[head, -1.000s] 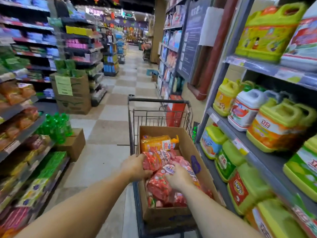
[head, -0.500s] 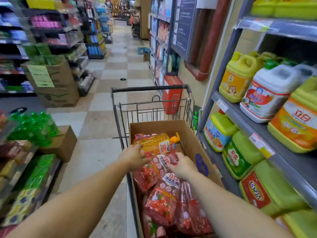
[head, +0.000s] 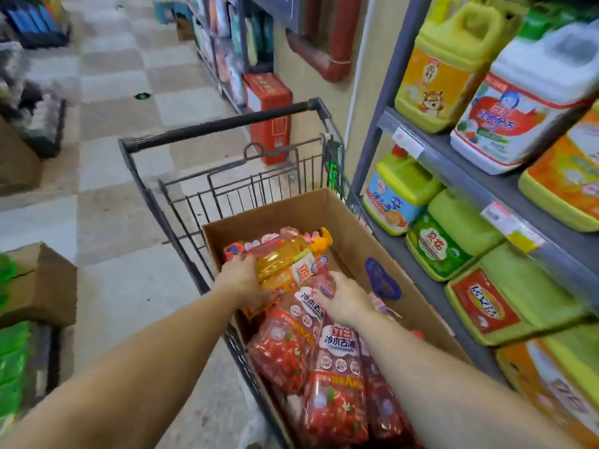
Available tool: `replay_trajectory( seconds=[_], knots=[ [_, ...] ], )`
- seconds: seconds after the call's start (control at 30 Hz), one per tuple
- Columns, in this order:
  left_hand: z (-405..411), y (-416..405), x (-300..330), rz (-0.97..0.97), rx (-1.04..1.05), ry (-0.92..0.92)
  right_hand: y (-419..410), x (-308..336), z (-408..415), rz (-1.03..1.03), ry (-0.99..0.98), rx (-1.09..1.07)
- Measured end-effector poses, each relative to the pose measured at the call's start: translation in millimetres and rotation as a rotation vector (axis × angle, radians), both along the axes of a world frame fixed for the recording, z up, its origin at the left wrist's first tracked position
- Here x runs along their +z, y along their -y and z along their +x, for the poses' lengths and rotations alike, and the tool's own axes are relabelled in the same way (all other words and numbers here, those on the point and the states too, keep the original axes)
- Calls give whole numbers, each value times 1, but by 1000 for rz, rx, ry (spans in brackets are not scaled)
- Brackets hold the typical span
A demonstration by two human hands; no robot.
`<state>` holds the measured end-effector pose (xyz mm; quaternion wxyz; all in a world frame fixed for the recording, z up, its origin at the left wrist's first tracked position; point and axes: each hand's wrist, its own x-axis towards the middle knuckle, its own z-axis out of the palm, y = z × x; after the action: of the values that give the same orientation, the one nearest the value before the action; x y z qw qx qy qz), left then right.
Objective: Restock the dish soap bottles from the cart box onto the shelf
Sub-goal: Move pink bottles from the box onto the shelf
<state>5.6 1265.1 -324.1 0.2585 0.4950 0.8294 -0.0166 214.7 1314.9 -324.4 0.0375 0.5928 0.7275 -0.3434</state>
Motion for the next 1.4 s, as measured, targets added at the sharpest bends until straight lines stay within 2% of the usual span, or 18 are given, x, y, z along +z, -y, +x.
replay_trajectory(
  seconds=[0.1, 0.27, 0.47, 0.6, 0.7, 0.8, 0.93, 1.03, 1.1, 1.27, 1.4],
  knots=[
    [-14, -10, -8, -97, -85, 2, 2, -8, -19, -15, 49, -33],
    [-28, -19, -12, -90, -162, 81, 10, -15, -43, -48, -10, -110],
    [-46, -31, -9, -100, -41, 434, 2, 0, -48, -64, -55, -182],
    [-39, -40, 15, -63, -23, 658, -6, 27, -38, -70, -214, -298],
    [-20, -46, 38, -36, -89, 841, -10, 50, -14, -65, -393, -396],
    [13, -52, 52, -26, -167, 922, -4, 77, 21, 2, -562, -455],
    [87, -44, 70, 13, -301, 1021, 27, 104, 87, 58, -725, -590],
    [161, -24, 81, -9, -451, 1086, 72, 124, 154, 253, -637, -656],
    [221, 0, 89, -17, -535, 1098, 116, 139, 205, 302, -672, -724],
    [401, 101, 109, -62, -748, 1135, 265, 168, 354, 438, -674, -899],
    [559, 211, 145, -161, -912, 1240, 403, 208, 478, 668, -527, -1076]
  ],
)
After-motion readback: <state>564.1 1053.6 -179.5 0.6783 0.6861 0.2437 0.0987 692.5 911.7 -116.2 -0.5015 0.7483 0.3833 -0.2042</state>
